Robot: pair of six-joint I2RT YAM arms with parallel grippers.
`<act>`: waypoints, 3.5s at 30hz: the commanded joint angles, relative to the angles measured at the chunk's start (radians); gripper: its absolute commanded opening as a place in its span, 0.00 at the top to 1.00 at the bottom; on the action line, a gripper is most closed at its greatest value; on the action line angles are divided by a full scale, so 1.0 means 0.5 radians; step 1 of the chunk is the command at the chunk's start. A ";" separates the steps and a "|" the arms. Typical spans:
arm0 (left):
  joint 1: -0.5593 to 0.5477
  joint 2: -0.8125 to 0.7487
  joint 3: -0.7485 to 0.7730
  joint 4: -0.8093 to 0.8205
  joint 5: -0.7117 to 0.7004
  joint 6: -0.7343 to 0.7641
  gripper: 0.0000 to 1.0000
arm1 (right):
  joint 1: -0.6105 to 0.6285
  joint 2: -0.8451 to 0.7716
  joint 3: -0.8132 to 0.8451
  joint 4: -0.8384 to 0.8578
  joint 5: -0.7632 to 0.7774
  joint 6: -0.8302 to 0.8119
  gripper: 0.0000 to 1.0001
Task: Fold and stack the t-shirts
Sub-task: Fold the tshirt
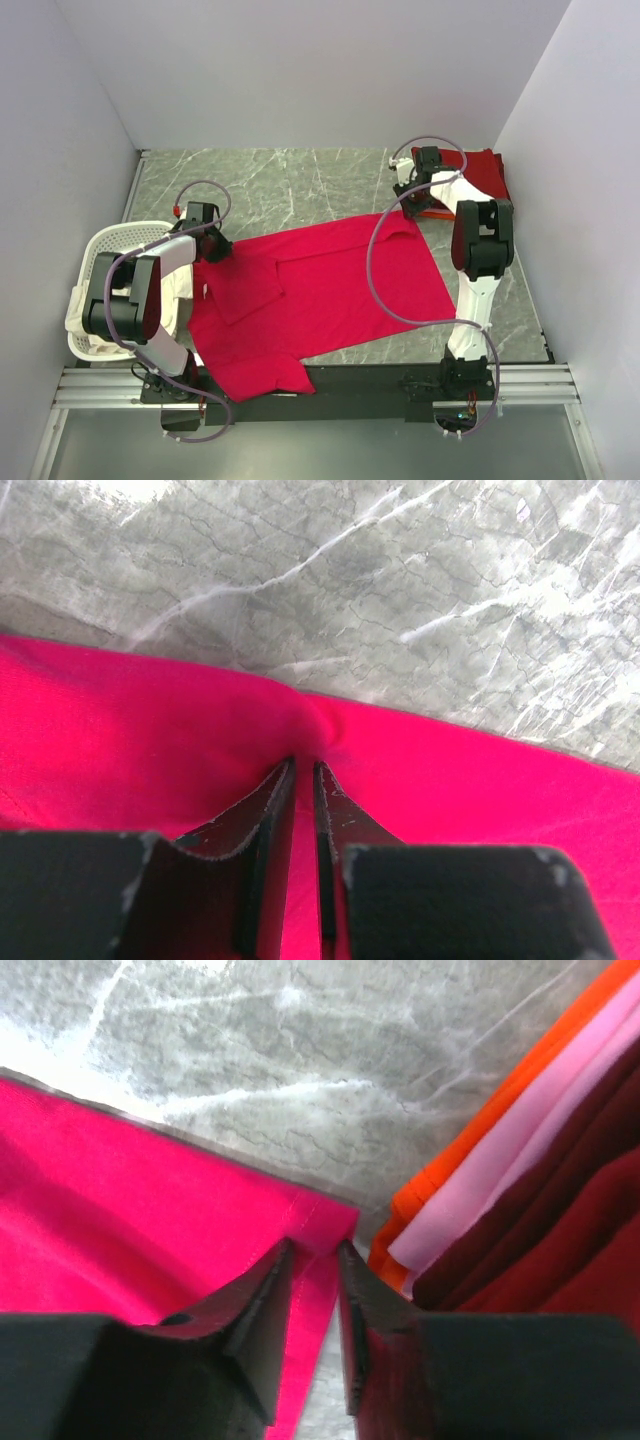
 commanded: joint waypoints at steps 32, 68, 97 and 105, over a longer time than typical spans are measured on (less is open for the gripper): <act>0.012 0.056 0.089 -0.115 0.020 0.086 0.81 | 0.035 0.121 0.387 0.132 0.281 0.022 0.85; 0.015 -1.002 0.285 -0.189 0.348 0.927 0.47 | 0.298 0.228 0.531 -0.660 0.146 -0.496 0.76; 0.039 -0.962 0.466 -0.489 0.722 1.108 0.12 | 0.406 0.888 1.599 -0.565 0.705 -0.343 1.00; -0.093 -0.665 0.439 -0.738 0.625 0.930 0.41 | 0.406 0.340 1.210 -0.261 0.233 -0.263 0.63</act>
